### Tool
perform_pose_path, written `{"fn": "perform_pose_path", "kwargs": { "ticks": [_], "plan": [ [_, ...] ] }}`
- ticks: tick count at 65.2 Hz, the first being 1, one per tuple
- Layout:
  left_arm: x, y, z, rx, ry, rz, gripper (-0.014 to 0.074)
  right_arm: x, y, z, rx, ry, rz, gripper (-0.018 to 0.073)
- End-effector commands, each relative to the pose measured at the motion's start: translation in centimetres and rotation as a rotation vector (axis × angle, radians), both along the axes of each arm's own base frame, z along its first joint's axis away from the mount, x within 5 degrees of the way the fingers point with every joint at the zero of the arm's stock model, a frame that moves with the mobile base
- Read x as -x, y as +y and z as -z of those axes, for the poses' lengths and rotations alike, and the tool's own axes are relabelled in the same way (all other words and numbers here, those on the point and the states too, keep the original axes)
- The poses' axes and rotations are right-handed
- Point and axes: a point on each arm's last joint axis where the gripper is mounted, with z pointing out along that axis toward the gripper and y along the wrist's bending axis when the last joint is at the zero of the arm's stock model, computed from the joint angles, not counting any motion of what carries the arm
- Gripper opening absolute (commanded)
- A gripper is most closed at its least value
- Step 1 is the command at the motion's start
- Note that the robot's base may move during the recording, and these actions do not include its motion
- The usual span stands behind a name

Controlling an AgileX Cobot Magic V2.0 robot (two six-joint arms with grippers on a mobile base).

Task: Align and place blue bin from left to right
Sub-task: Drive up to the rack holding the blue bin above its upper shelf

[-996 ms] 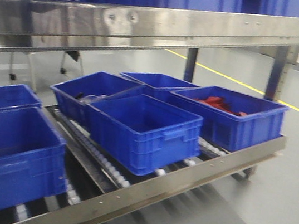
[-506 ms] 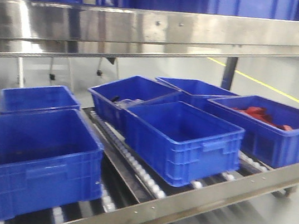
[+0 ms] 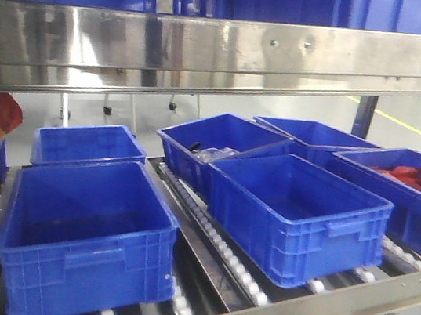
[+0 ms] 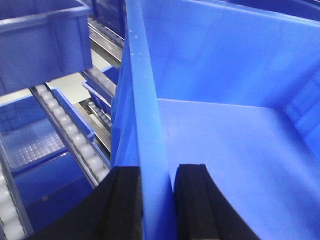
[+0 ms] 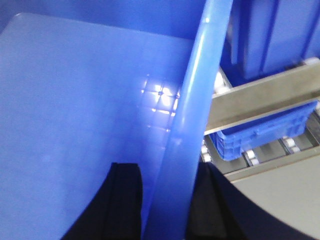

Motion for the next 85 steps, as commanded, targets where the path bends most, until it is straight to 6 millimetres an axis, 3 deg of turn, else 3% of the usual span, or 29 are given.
{"fn": "perform_pose_path", "kwargs": {
  "ticks": [1, 85],
  "plan": [
    [0.81, 0.42, -2.30, -0.004, -0.160, -0.010, -0.0111, 0.47, -0.75, -1.69, 0.004, -0.117, -0.002, -0.0151],
    [0.81, 0.42, -2.30, -0.004, -0.160, -0.010, -0.0111, 0.47, -0.75, -1.69, 0.004, -0.117, -0.002, -0.0151]
  ]
}}
